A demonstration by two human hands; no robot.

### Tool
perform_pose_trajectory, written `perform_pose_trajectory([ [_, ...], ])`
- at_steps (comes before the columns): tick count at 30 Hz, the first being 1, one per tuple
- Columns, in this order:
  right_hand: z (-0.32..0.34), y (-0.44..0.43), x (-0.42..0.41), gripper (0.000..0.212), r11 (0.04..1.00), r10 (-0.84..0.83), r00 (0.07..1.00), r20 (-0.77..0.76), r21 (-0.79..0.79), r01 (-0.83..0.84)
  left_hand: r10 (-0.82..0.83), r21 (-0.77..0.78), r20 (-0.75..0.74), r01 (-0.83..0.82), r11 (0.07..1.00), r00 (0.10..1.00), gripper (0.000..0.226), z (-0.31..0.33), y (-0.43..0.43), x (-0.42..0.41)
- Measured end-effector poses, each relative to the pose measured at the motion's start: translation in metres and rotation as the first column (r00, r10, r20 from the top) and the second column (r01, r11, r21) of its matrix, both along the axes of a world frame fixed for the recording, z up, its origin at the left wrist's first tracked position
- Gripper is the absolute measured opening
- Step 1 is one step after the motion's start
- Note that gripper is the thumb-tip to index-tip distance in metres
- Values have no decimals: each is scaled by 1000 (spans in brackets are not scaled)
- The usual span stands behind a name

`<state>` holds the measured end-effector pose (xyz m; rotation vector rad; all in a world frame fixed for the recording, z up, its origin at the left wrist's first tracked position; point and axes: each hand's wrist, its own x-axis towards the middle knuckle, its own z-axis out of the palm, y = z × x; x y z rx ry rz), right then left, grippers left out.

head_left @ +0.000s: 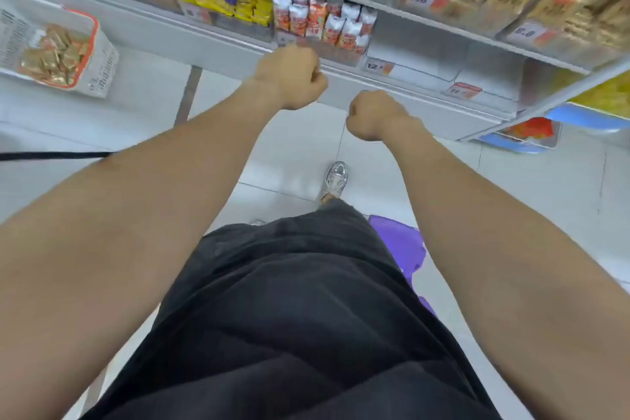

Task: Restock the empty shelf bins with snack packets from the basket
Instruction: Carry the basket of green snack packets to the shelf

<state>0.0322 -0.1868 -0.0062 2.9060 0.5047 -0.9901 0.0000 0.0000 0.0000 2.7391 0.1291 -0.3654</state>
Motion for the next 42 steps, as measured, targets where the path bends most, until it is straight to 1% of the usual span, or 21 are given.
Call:
perform_pose_trajectory([
  [1, -4, 20, -11, 17, 998, 66, 996, -57, 5, -66, 13, 28, -27, -12, 1000, 1000, 32, -2, 16, -19],
  [3, -6, 60, -36, 20, 981, 194, 974, -115, -9, -196, 70, 55, -49, -68, 996, 996, 31, -9, 49, -59],
  [6, -9, 120, -82, 26, 921, 370, 911, -183, -55, -385, 252, 59, -115, -246, 967, 961, 32, -16, 94, -134],
  [8, -11, 156, -110, 28, 862, 483, 851, -206, -61, -503, 406, 77, -126, -399, 914, 905, 33, -18, 123, -181],
  [10, -14, 195, -135, 28, 805, 568, 793, -220, -51, -591, 566, 81, -117, -560, 825, 816, 31, -17, 153, -226],
  [12, -17, 232, -160, 27, 724, 663, 714, -227, -50, -688, 689, 84, -114, -684, 724, 715, 31, -18, 180, -270],
  [15, -21, 289, -198, 29, 597, 775, 590, -226, -42, -801, 830, 64, -99, -829, 555, 549, 32, -18, 216, -334],
  [17, -21, 326, -224, 28, 505, 836, 498, -230, -28, -862, 893, 60, -101, -893, 446, 439, 29, -18, 236, -374],
  [21, -18, 398, -276, 18, 309, 935, 302, -185, 12, -951, 957, 70, -97, -957, 281, 274, 25, -15, 272, -439],
  [24, -18, 451, -317, 25, 164, 969, 157, -191, 24, -986, 986, 87, -91, -985, 151, 143, 24, -14, 302, -479],
  [29, -21, 549, -382, 20, -51, 982, -61, -180, 61, -997, 996, 116, -46, -991, -71, -77, 27, -7, 364, -542],
  [31, -20, 587, -411, 22, -132, 974, -141, -175, 61, -989, 987, 115, -17, -981, -159, -162, 27, -3, 389, -572],
  [34, -16, 637, -462, 27, -228, 954, -234, -187, 53, -972, 959, 97, 14, -954, -284, -284, 27, 2, 419, -625],
  [37, -11, 681, -522, 28, -313, 930, -318, -183, 55, -948, 934, 88, 22, -930, -358, -358, 27, 1, 443, -681],
  [40, -11, 723, -591, 26, -383, 907, -386, -167, 52, -922, 912, 89, 24, -908, -409, -409, 30, -5, 468, -742],
  [42, -13, 749, -640, 25, -417, 894, -423, -149, 68, -906, 902, 59, 19, -900, -432, -431, 32, -9, 484, -785],
])
